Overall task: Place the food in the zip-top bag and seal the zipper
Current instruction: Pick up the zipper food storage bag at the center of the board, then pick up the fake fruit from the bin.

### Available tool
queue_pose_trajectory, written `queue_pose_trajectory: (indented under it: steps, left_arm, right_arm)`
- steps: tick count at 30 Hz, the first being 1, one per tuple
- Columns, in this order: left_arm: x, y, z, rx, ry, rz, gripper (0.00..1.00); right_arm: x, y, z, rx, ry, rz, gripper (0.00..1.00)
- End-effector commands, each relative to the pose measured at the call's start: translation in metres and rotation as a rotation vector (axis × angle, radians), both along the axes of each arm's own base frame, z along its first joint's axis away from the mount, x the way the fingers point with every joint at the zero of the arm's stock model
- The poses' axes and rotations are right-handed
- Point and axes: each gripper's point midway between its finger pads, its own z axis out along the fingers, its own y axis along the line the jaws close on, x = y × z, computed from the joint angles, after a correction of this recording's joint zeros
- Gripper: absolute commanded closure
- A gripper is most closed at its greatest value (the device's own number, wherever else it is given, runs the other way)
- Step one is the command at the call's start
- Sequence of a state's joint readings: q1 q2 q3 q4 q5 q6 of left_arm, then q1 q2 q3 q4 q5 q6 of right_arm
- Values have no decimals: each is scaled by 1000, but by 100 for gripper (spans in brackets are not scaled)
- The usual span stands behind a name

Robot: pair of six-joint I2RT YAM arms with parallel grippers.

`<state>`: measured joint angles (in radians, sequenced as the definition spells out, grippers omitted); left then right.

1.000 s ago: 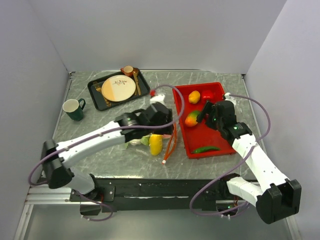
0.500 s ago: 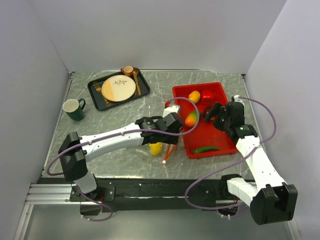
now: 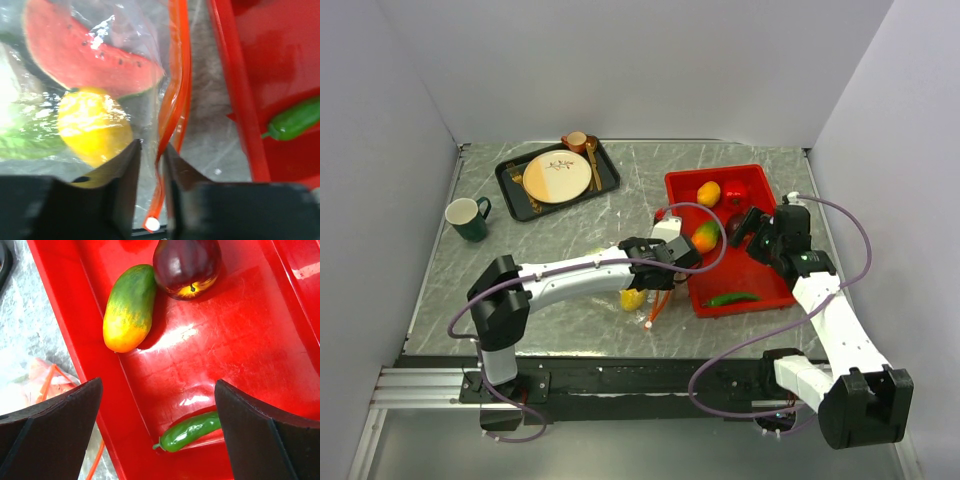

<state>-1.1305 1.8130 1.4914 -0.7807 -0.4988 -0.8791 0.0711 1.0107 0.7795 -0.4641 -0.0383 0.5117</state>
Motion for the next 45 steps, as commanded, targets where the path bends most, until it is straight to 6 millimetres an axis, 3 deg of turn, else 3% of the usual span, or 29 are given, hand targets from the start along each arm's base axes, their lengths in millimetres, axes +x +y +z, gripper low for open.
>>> queue_pose_trajectory:
  steps: [1, 2, 5, 9, 14, 15, 23, 32, 40, 44, 45]
  left_arm:
    - [12, -2, 20, -9, -71, 46, 75]
    - [13, -2, 21, -7, -75, 44, 82]
    - [15, -1, 33, -9, -99, 53, 92]
    - [19, 9, 53, -41, -110, 75, 98]
    - [32, 30, 88, -175, -110, 101, 99]
    - [33, 36, 89, -175, -113, 105, 99]
    - [42, 68, 127, -254, -160, 149, 99]
    - [44, 78, 132, -265, -158, 158, 98]
    - [42, 75, 145, -312, -164, 138, 97]
    - [41, 76, 143, -320, -165, 133, 97]
    - [41, 76, 143, -322, -163, 135, 98]
  right_arm:
    - [6, -1, 4, 4, -34, 10, 0]
    - [7, -1, 2, 8, -34, 9, 0]
    - [11, 0, -2, 18, -30, 12, 0]
    - [26, -1, -13, 27, -1, -1, 0]
    - [58, -17, -15, -26, 5, -68, 0]
    - [63, -18, -24, -29, 32, -68, 0]
    - [97, -19, -21, -27, 34, -75, 0]
    - [119, -31, -52, -89, 122, -108, 0]
    - [135, -39, -60, -122, 138, -121, 4]
    - [136, -38, -64, -118, 159, -107, 16]
    - [134, -37, -66, -113, 161, -103, 28]
